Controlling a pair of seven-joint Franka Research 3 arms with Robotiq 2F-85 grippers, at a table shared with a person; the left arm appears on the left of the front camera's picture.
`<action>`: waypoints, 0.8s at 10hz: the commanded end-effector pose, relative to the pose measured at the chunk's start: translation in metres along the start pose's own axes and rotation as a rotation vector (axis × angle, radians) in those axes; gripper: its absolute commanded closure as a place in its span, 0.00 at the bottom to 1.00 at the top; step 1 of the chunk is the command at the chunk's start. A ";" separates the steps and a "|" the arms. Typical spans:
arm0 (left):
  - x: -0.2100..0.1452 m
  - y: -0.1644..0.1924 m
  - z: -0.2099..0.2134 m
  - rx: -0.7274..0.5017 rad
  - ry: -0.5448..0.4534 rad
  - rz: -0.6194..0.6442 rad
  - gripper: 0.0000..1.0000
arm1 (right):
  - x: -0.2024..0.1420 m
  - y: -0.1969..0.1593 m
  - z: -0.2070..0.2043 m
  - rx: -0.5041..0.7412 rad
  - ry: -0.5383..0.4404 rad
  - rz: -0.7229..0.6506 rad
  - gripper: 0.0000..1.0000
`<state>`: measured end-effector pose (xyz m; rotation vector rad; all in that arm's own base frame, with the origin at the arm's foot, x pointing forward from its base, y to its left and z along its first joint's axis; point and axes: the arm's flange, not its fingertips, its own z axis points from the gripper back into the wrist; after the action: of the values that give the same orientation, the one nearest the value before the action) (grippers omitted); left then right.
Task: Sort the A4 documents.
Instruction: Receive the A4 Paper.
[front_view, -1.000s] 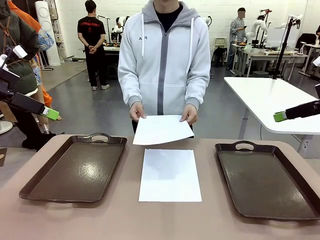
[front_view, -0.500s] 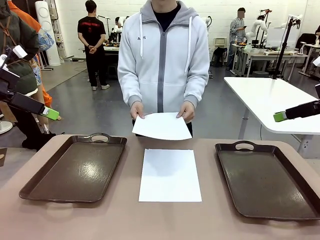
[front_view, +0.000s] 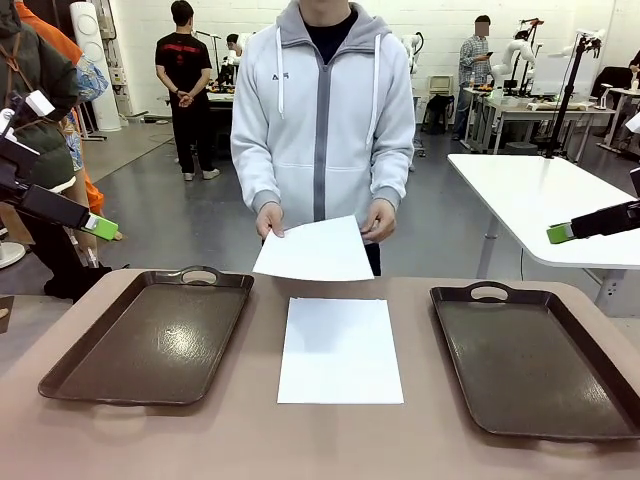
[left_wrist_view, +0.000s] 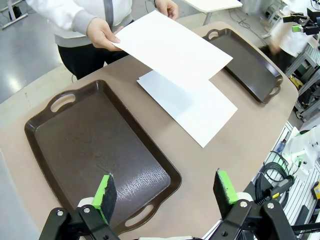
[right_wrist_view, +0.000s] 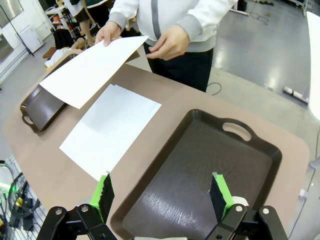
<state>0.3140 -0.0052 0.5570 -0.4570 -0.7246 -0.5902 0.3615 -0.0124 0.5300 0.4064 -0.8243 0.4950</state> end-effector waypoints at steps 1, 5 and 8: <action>0.000 -0.001 0.001 -0.007 -0.004 -0.009 0.00 | -0.002 0.000 -0.001 0.005 0.000 -0.001 0.00; 0.000 -0.001 0.001 -0.007 -0.004 -0.009 0.00 | -0.002 0.000 -0.001 0.005 0.000 -0.001 0.00; 0.000 -0.001 0.001 -0.007 -0.004 -0.009 0.00 | -0.002 0.000 -0.001 0.005 0.000 -0.001 0.00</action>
<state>0.3140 -0.0052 0.5570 -0.4570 -0.7246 -0.5902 0.3615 -0.0124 0.5300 0.4064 -0.8243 0.4950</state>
